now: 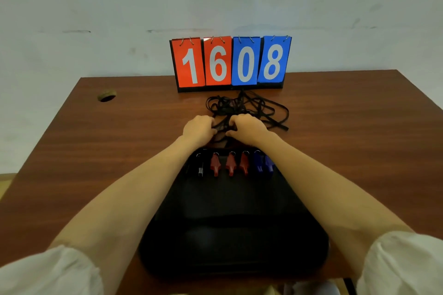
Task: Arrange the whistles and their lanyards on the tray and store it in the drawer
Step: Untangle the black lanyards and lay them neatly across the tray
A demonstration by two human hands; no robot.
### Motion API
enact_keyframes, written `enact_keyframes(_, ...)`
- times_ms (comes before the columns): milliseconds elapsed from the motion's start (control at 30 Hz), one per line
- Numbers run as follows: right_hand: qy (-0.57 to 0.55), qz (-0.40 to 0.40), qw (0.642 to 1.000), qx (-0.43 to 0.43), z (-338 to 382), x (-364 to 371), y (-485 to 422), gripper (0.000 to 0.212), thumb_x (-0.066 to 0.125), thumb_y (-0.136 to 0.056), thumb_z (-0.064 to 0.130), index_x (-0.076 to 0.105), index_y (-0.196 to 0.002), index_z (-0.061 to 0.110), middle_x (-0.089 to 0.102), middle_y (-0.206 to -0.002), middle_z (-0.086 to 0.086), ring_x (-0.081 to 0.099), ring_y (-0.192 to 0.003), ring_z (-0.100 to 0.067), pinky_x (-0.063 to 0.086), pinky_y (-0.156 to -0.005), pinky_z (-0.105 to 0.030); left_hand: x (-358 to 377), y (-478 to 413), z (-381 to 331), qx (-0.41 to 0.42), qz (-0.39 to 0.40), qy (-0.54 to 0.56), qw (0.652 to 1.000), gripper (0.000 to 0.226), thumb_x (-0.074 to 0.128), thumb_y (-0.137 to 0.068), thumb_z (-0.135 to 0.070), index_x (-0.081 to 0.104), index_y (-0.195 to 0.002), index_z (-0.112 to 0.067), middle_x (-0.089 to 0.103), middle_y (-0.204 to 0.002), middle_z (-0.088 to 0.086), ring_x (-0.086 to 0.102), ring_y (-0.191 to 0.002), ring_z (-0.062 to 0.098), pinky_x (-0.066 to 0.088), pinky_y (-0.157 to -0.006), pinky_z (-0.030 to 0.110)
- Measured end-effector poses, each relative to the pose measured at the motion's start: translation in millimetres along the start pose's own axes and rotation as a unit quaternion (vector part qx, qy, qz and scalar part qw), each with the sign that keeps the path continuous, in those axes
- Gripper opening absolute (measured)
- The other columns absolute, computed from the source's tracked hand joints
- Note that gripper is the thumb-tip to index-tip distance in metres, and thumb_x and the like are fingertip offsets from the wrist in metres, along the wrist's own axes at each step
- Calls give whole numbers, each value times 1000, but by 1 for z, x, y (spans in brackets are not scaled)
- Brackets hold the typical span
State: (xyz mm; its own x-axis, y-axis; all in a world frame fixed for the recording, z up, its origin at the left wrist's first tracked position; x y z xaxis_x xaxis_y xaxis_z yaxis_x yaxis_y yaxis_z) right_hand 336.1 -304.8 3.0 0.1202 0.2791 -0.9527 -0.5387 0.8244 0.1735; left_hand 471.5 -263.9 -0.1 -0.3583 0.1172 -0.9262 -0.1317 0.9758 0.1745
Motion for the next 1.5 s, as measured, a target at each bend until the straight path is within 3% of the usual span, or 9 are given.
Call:
enact_keyframes(167, 19, -55, 998, 7, -6, 10, -6, 27, 51, -96, 19, 53, -121, 11, 55, -119, -13, 55, -105, -32, 45, -77, -39, 1, -2, 23, -38, -64, -24, 997, 19, 50, -94, -16, 59, -107, -6, 62, -111, 16, 57, -101, 36, 47, -75, 39)
enact_keyframes(300, -4, -56, 998, 17, -6, 5, -2, 25, 51, -96, 21, 58, -118, 13, 52, -121, -12, 52, -109, -30, 46, -84, -40, 0, 3, 26, -33, -67, -13, 997, 32, 53, -93, -20, 51, -123, -7, 51, -122, 15, 48, -114, 35, 45, -90, 45)
enact_keyframes(467, -28, -146, 989, 14, -2, -25, 15, 24, 61, -90, 28, 65, -109, 14, 49, -113, -8, 42, -112, -24, 41, -91, -35, -6, 16, 6, 36, -106, -15, 994, 36, 53, -93, -23, 52, -128, -14, 49, -127, 11, 43, -119, 31, 38, -96, 43)
enact_keyframes(733, -202, -174, 962, -59, 20, -104, 51, 13, 54, -95, 22, 63, -97, 13, 64, -93, 1, 54, -80, -11, 39, -70, -19, -57, 40, -43, 106, -153, 214, 959, 55, 56, -93, -23, 35, -142, -14, 42, -142, 6, 44, -128, 20, 39, -104, 33)
enact_keyframes(833, -247, -203, 946, -58, 24, -127, 59, 12, 53, -95, 22, 62, -96, 15, 62, -92, 3, 56, -82, -12, 39, -67, -15, -81, 43, -63, 115, -154, 221, 956, 29, 54, -94, -23, 56, -121, -11, 62, -109, 7, 57, -98, 22, 45, -80, 28)
enact_keyframes(933, -242, -229, 942, -45, 24, -147, 63, 13, 51, -96, 21, 59, -94, 11, 59, -88, 0, 55, -80, -17, 40, -70, -24, -103, 43, -68, 94, -190, 194, 958, 16, 51, -95, -24, 58, -89, -11, 52, -73, -1, 48, -68, 20, 33, -55, 26)
enact_keyframes(1200, -274, -231, 933, -29, 22, -181, 65, 19, 45, -99, 18, 59, -103, 5, 63, -100, -13, 61, -98, -31, 48, -78, -34, -147, 45, -70, 96, -252, 53, 962, 24, 55, -93, -32, 65, -94, -10, 53, -84, 1, 47, -74, 19, 37, -69, 32)
enact_keyframes(1300, -277, -254, 926, -31, 25, -190, 63, 18, 45, -99, 15, 59, -102, 4, 62, -97, -11, 61, -92, -31, 50, -82, -39, -157, 46, -77, 107, -236, 124, 958, 21, 56, -92, -28, 62, -94, -7, 56, -81, 2, 50, -73, 20, 35, -61, 30)
enact_keyframes(1500, -192, -276, 942, -22, 12, -198, 59, 22, 45, -98, 14, 63, -109, 5, 64, -106, -12, 53, -79, -18, 42, -70, -28, -178, 48, -73, 102, -281, 253, 920, 18, 59, -91, -22, 65, -100, -8, 59, -87, -2, 53, -81, 11, 39, -61, 12)
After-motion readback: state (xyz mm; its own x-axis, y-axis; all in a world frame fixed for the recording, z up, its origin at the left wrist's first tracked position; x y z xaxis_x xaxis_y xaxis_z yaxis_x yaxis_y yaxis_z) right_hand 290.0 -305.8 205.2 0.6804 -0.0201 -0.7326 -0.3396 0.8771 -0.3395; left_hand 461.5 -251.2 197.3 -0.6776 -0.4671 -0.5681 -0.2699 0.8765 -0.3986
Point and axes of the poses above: each hand's wrist, its own y-axis away from the middle knuckle, its own x-axis out of the palm, z = x × y, the point moved 3 cm from there along -y, towards the middle knuckle
